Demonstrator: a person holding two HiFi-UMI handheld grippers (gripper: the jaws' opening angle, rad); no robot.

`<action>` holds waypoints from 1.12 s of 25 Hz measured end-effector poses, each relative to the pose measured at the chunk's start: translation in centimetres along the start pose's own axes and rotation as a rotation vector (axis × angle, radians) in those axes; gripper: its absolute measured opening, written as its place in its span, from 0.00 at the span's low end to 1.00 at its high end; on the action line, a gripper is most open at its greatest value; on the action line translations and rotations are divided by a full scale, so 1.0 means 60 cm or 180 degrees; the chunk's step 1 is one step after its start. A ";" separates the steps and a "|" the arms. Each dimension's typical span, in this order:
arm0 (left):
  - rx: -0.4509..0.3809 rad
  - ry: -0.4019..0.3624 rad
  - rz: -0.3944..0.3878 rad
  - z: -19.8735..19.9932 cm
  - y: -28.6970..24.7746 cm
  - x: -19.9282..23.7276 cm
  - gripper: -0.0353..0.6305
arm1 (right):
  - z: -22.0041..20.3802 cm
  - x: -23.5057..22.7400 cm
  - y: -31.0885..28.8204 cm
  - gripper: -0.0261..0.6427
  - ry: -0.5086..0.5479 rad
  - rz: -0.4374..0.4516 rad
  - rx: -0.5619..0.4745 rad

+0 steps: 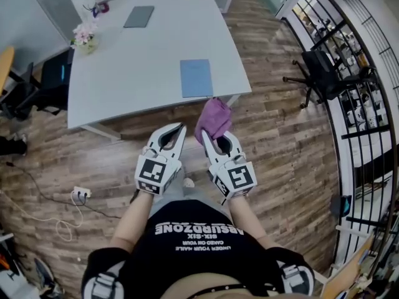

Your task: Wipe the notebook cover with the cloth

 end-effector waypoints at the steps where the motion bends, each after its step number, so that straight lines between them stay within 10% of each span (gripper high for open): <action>1: 0.0029 0.0032 -0.0018 -0.008 -0.012 0.010 0.08 | -0.001 -0.009 -0.011 0.16 0.0007 -0.0024 0.0021; 16: 0.0346 0.0135 -0.0329 -0.058 -0.245 0.221 0.08 | 0.019 -0.204 -0.237 0.16 0.0042 -0.0526 0.0382; 28: 0.0830 0.0433 -0.0248 -0.156 -0.340 0.281 0.08 | -0.007 -0.302 -0.367 0.16 0.0338 -0.0271 0.1005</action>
Point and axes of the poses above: the fingertips, and each gripper's own axes: y backward along the fingers, x to its left, z out of its top, the point moved 1 cm from there along y, backward along the fingers, and after that the axes turned 9 degrees about -y, right-handed, at the moved point
